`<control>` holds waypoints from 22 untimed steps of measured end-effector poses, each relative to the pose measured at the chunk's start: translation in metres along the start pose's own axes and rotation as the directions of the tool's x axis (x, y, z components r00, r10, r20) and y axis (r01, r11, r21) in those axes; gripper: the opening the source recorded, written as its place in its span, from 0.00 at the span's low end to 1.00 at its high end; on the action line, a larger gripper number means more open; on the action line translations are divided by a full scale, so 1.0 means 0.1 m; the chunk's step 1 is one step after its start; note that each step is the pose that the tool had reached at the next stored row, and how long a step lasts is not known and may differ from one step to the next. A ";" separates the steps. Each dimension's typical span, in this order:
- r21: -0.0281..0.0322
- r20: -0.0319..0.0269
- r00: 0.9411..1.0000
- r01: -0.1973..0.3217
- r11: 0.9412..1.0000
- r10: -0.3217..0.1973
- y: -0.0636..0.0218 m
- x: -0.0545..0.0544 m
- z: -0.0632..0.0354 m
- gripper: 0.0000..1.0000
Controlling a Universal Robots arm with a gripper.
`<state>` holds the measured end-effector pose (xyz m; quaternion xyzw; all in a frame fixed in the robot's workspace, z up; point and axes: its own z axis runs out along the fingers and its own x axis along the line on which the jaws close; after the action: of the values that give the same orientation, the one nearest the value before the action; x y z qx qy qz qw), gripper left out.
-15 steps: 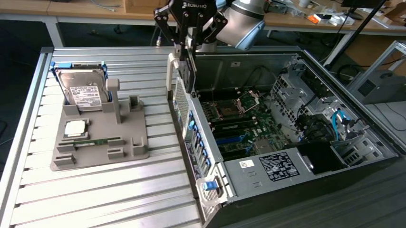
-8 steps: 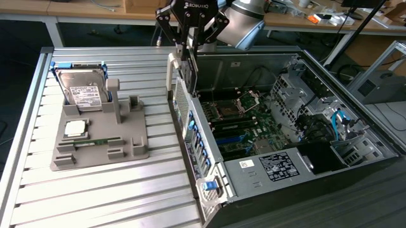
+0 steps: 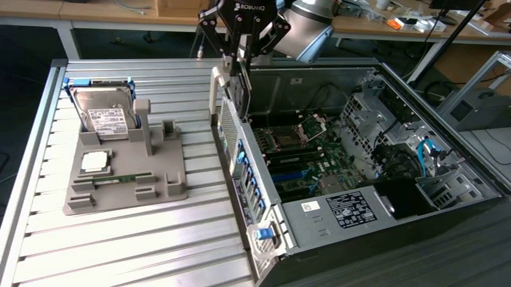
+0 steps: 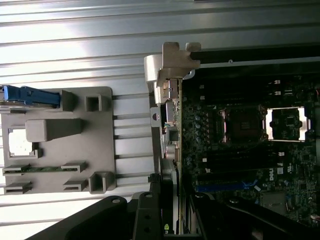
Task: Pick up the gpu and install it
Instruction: 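Pick up the gpu and move the gpu toward the slot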
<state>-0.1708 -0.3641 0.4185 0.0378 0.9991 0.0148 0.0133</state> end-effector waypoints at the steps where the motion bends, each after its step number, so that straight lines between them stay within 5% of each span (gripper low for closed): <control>1: 0.000 0.000 1.000 0.000 1.000 0.000 0.000 0.00 0.000 0.27; 22: 0.000 0.000 1.000 0.000 1.000 0.000 0.008 -0.11 0.003 0.27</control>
<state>-0.1602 -0.3641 0.4185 0.0378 0.9991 0.0147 0.0134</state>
